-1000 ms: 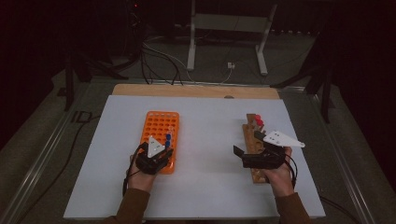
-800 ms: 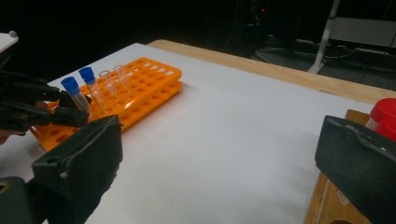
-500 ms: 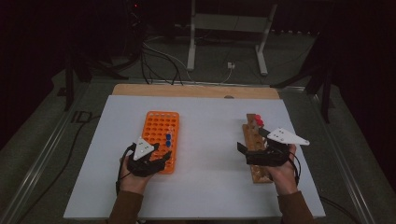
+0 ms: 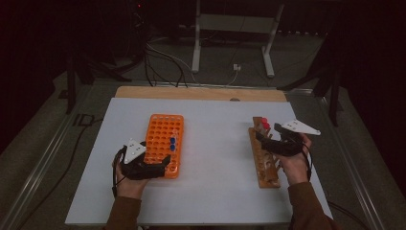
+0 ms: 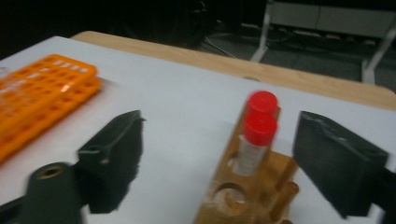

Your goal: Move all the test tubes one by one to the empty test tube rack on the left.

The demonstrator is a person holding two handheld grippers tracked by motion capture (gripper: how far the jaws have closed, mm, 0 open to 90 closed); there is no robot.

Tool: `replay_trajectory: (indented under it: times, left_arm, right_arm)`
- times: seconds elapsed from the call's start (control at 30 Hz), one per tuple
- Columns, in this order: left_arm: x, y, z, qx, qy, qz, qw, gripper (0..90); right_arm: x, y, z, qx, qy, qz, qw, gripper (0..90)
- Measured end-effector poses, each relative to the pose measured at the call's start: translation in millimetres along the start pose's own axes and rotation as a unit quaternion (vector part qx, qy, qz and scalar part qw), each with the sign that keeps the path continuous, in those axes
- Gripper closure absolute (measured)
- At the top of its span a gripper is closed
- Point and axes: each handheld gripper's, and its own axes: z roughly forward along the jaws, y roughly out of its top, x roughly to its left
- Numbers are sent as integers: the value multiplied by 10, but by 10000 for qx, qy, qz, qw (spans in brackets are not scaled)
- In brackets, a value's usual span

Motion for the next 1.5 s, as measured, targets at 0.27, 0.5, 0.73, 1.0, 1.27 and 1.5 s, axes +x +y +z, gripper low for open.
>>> replay_trajectory:
  times: [0.27,0.5,0.73,1.0,1.27,1.5]
  left_arm:
    - [6,-13,12,42,37,-38,10000,5]
    - [9,-20,15,58,53,-49,10000,5]
    - [-12,-28,31,93,34,-14,10000,5]
    - [-3,-27,20,74,41,-26,10000,6]
    - [-6,-28,19,60,28,-33,10000,5]
    - [-16,-27,27,55,11,-28,10000,6]
  right_arm:
    - [-73,-56,229,280,-345,244,9987,461]
    - [-98,-76,346,490,-496,361,9969,599]
    - [-124,-83,343,563,-447,433,9965,741]
    - [-88,-70,261,423,-431,307,9977,746]
    - [-54,3,118,139,-481,176,9986,747]
    - [-62,116,-55,-104,-410,179,9989,749]
